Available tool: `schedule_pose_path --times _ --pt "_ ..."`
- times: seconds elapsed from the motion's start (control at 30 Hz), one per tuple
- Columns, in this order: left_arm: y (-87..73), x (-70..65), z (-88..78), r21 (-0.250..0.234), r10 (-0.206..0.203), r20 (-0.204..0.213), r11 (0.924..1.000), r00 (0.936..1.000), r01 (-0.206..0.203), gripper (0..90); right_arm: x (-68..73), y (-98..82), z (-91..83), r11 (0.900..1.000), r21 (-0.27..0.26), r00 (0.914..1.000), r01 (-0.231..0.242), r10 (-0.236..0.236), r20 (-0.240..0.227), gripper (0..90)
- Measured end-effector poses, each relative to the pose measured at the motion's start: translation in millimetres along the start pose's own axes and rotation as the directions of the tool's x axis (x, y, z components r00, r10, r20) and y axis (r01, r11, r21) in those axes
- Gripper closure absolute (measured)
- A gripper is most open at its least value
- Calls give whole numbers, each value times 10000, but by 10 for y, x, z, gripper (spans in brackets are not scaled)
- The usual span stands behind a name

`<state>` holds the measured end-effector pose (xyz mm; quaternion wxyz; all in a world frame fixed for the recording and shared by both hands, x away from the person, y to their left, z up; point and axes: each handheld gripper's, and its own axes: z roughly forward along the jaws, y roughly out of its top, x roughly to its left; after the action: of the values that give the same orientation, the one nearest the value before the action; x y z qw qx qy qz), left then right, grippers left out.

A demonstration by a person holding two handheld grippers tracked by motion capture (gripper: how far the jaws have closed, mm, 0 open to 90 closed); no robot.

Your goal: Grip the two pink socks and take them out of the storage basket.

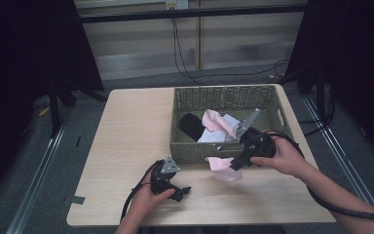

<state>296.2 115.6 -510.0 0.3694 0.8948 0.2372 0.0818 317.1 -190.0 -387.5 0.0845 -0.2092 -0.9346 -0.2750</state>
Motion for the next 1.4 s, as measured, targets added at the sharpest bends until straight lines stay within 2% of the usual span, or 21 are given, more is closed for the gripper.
schedule_pose_path --times 0.53,0.67,0.73,0.87,1.0,1.17,1.2,1.4 --pt "0 0 0 3 3 -5 10000 10000 -3 0 14 -92 216 9998 183 9999 -86 88 -75 831" --pt "0 0 0 -4 3 1 10000 10000 -3 0 0 -101 248 9995 302 10000 -54 53 45 831" --pt "0 0 0 4 2 -6 10000 10000 -2 0 2 -100 265 9991 389 9998 -158 155 90 812" --pt "0 0 0 5 6 -4 10000 10000 -6 0 30 -96 269 9991 423 10000 -66 65 23 729" --pt "0 0 1 -9 -3 -6 10000 10000 3 0 52 -77 191 9993 375 9999 -75 71 95 658" --pt "0 0 0 -7 3 -1 10000 10000 -3 0 5 -7 43 9999 92 9994 -119 116 317 583" --pt "0 0 0 0 -4 -4 10000 10000 4 0 -23 41 -25 9998 -28 9990 -195 196 407 543" --pt "0 0 0 -6 3 -5 10000 10000 -3 0 -109 190 -217 9995 -115 9978 -294 301 586 499"
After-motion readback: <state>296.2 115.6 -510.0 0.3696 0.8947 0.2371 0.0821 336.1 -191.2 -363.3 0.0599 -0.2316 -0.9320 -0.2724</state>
